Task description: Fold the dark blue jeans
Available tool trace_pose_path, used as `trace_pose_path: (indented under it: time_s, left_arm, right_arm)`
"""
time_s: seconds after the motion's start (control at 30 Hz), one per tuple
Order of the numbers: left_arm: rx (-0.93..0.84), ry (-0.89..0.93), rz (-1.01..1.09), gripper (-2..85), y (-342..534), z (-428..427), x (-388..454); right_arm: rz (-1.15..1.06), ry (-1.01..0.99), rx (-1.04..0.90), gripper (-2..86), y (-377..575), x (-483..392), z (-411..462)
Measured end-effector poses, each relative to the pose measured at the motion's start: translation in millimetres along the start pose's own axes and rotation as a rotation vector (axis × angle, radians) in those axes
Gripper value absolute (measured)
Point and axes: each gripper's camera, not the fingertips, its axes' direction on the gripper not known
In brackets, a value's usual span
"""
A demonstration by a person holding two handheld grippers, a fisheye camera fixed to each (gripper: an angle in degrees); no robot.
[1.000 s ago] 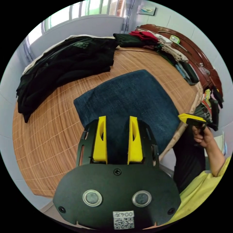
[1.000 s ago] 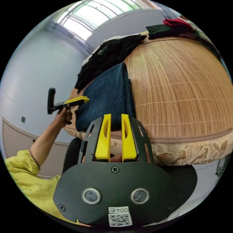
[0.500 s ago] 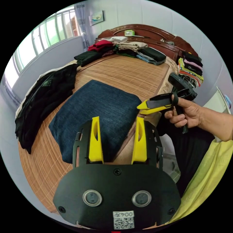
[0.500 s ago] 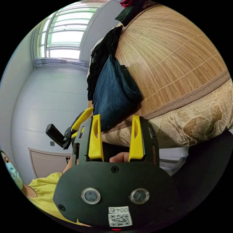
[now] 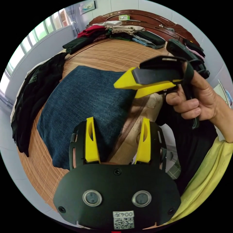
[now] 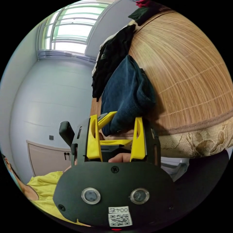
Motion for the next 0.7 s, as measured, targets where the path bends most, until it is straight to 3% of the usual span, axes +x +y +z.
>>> trace_pose_path:
  time_s: [0.2,0.4,0.47,0.7]
  left_arm:
    - [-0.024,-0.1,-0.089,15.9,2.0,11.6,-11.3]
    - [0.053,0.142,-0.286,11.1,29.3,17.8,-73.7]
    - [0.08,0.211,-0.356,9.9,42.6,23.5,-89.1]
    - [0.094,0.188,-0.335,8.6,52.3,31.0,-79.5]
  right_arm:
    - [-0.043,0.021,-0.022,19.2,-8.1,-11.3,1.2]
    - [0.009,-0.063,0.022,16.9,-3.8,11.8,-7.2]
    - [0.057,-0.087,0.061,20.1,1.2,23.6,-10.8]
    - [0.169,-0.125,0.05,26.1,3.2,40.7,9.0]
